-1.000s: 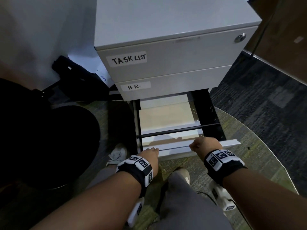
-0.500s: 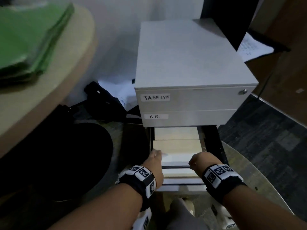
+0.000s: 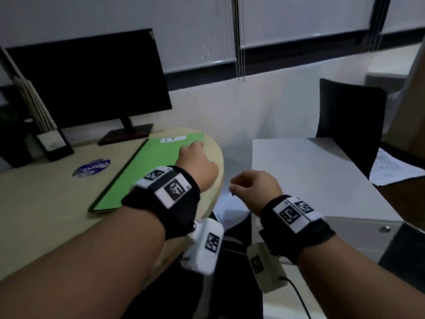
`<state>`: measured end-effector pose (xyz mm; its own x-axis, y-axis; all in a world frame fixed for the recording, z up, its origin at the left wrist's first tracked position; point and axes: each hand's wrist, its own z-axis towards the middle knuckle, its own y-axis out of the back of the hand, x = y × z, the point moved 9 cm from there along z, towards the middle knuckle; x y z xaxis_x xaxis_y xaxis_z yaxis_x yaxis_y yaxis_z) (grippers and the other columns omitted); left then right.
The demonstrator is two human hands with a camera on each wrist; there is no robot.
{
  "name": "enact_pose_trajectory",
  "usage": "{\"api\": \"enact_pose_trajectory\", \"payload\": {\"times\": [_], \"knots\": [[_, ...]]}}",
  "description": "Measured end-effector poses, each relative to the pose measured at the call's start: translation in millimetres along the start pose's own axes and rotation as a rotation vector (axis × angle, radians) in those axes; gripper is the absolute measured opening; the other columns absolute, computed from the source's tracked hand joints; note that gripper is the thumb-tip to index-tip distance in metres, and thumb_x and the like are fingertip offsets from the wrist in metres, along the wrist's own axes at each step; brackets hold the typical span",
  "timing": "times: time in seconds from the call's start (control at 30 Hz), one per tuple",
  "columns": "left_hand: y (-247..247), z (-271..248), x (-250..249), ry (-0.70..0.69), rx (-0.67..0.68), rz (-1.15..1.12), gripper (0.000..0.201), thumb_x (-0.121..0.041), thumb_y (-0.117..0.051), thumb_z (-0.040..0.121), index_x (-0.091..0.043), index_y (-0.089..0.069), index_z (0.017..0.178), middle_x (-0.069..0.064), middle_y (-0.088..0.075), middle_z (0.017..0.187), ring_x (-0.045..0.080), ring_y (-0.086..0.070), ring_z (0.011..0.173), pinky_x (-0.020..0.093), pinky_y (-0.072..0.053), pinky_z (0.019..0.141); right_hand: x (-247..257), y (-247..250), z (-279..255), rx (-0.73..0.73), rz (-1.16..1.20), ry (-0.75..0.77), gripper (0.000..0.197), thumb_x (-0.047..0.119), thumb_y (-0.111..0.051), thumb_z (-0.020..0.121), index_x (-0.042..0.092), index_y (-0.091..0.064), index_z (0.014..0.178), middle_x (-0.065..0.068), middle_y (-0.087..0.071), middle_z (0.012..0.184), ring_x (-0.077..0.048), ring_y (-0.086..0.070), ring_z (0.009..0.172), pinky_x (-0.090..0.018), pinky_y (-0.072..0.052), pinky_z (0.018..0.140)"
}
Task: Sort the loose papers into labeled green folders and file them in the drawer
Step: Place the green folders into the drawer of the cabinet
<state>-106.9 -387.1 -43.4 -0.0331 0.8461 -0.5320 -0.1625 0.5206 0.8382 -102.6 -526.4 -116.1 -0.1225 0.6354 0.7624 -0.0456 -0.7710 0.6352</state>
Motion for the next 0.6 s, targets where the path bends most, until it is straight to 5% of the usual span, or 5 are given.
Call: {"api": "enact_pose_trajectory", "payload": {"times": [0.13, 0.27, 0.37, 0.5, 0.6], "knots": [[-12.0, 10.6, 39.9, 0.024, 0.37, 0.676, 0.037, -0.03, -0.05, 0.095, -0.007, -0.058, 0.123, 0.01, -0.059, 0.127, 0.025, -0.056, 0.117, 0.03, -0.043, 0.092, 37.6, -30.8, 3.9, 0.103, -0.016, 0.011, 0.027, 0.026, -0.06, 0.09, 0.017, -0.068, 0.113, -0.002, -0.067, 0.117, -0.018, -0.06, 0.11, -0.024, -0.045, 0.094], [-31.5, -8.8, 66.7, -0.019, 0.556, 0.898, 0.039, -0.043, -0.057, 0.091, -0.013, -0.066, 0.113, 0.002, -0.066, 0.11, 0.024, -0.06, 0.11, 0.032, -0.047, 0.086, 53.3, -37.3, 5.6, 0.129, 0.07, -0.062, 0.03, 0.024, -0.055, 0.094, 0.007, -0.067, 0.115, -0.01, -0.065, 0.12, -0.024, -0.059, 0.112, -0.027, -0.043, 0.091], [-39.2, -27.0, 67.5, -0.102, 0.611, 1.037, 0.035, -0.046, -0.06, 0.086, -0.015, -0.069, 0.099, 0.003, -0.063, 0.086, 0.026, -0.062, 0.089, 0.03, -0.051, 0.078, 43.8, -49.8, 3.6, 0.196, 0.056, -0.159, 0.032, 0.034, -0.055, 0.093, 0.004, -0.062, 0.086, -0.015, -0.061, 0.095, -0.027, -0.059, 0.082, -0.029, -0.045, 0.068], [-47.1, -55.7, 55.6, -0.265, 0.639, 1.076, 0.052, -0.033, -0.054, 0.092, -0.019, -0.042, 0.142, 0.005, -0.06, 0.115, 0.022, -0.057, 0.101, 0.022, -0.037, 0.056, 19.4, -65.2, 0.0, 0.194, 0.132, -0.265, 0.032, 0.036, -0.064, 0.088, 0.01, -0.054, 0.073, -0.01, -0.063, 0.083, -0.025, -0.061, 0.075, -0.033, -0.054, 0.066], [-53.3, -64.3, 52.3, -0.32, 0.637, 1.049, 0.058, -0.025, -0.05, 0.094, -0.025, -0.028, 0.148, 0.005, -0.055, 0.129, 0.022, -0.054, 0.115, 0.023, -0.042, 0.069, 4.4, -68.7, -1.1, 0.169, 0.2, -0.343, 0.03, 0.028, -0.068, 0.087, 0.011, -0.052, 0.068, -0.006, -0.058, 0.07, -0.023, -0.059, 0.067, -0.033, -0.054, 0.066]]}}
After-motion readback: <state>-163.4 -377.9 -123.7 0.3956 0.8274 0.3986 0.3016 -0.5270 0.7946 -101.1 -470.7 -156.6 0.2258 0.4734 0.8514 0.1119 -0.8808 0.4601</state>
